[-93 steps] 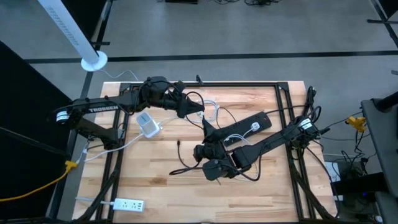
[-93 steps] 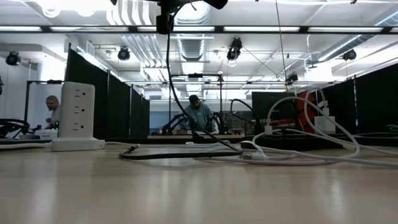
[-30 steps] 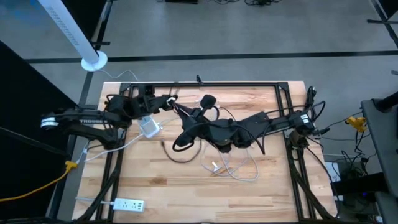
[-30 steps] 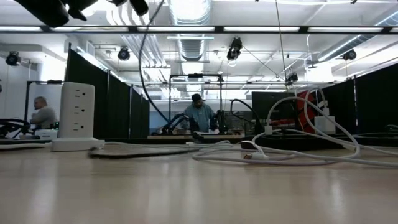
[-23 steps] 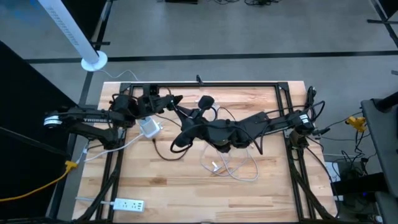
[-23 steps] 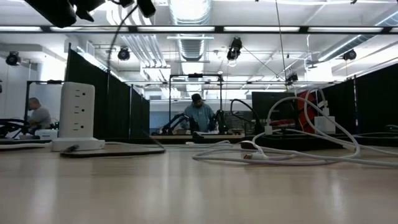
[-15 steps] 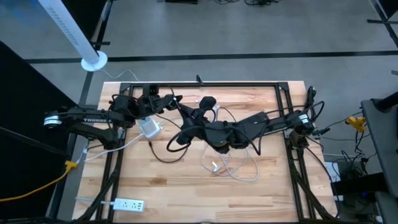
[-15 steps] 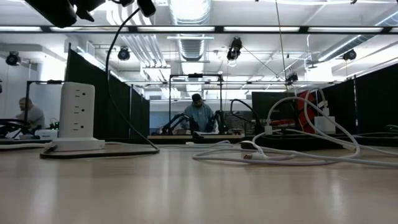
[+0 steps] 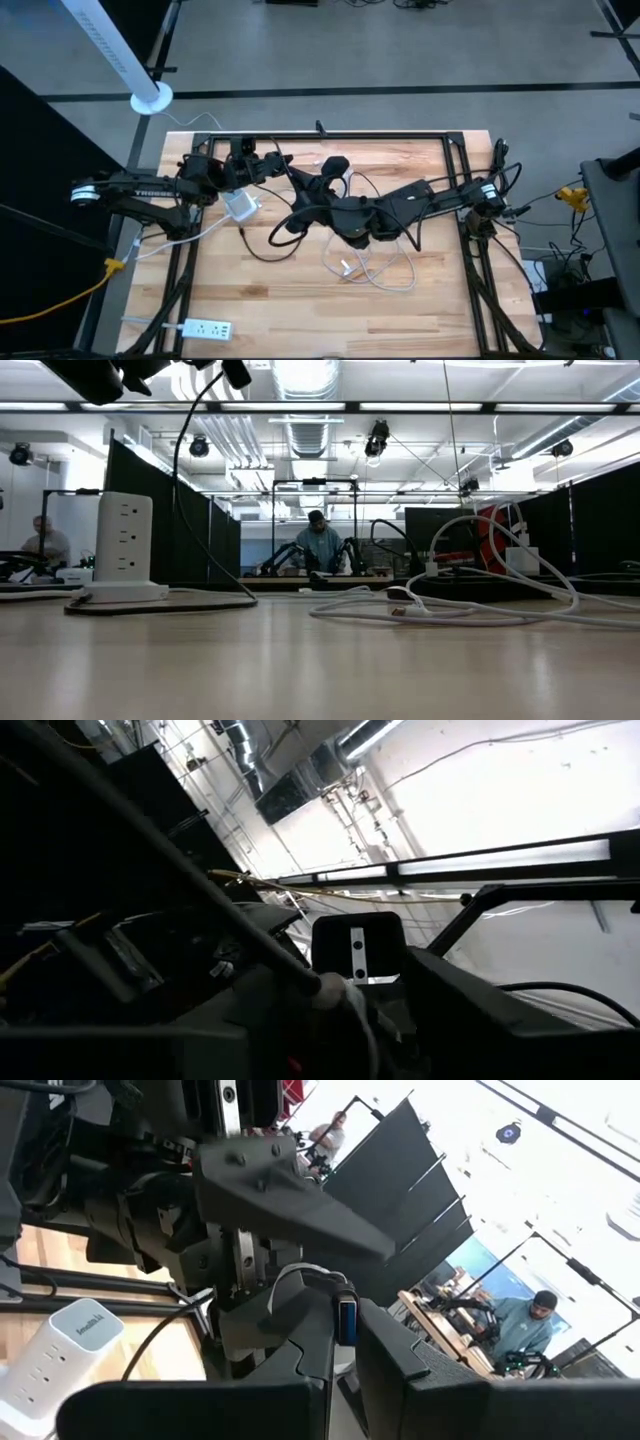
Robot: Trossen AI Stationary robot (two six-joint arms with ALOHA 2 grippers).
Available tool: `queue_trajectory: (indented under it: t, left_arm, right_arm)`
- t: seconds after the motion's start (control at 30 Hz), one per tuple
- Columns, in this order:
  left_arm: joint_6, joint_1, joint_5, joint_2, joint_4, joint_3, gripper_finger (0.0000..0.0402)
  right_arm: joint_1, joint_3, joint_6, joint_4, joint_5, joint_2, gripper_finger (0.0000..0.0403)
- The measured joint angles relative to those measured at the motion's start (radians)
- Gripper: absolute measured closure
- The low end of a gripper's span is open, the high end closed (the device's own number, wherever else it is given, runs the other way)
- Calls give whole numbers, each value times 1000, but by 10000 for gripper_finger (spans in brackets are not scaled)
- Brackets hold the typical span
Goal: Insert USB
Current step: Insert the black charger cable into the bottom white outlet extension
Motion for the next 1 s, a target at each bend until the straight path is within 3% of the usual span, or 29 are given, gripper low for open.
queue_trajectory:
  t: [0.17, 0.23, 0.5, 0.73, 0.87, 1.0]
  left_arm:
    - [12, 0, -2, 0, 2, 0, 370]
    - [22, 0, -1, -1, 6, 0, 392]
    - [86, 6, 30, -4, 7, 0, 401]
    - [212, 24, 123, -5, -42, 0, 401]
    - [320, 23, 213, -6, -48, 0, 401]
    - [398, 23, 316, -9, -60, 0, 401]
  right_arm:
    - [2, 0, 8, 2, 0, 0, 387]
    - [2, 0, 10, -1, 2, 0, 387]
    - [8, 0, 129, -23, -20, -7, 382]
    - [17, 59, 475, -228, -60, -13, 262]
    - [16, 135, 782, -490, -240, -13, 208]
    - [-2, 210, 1044, -696, -445, -13, 180]
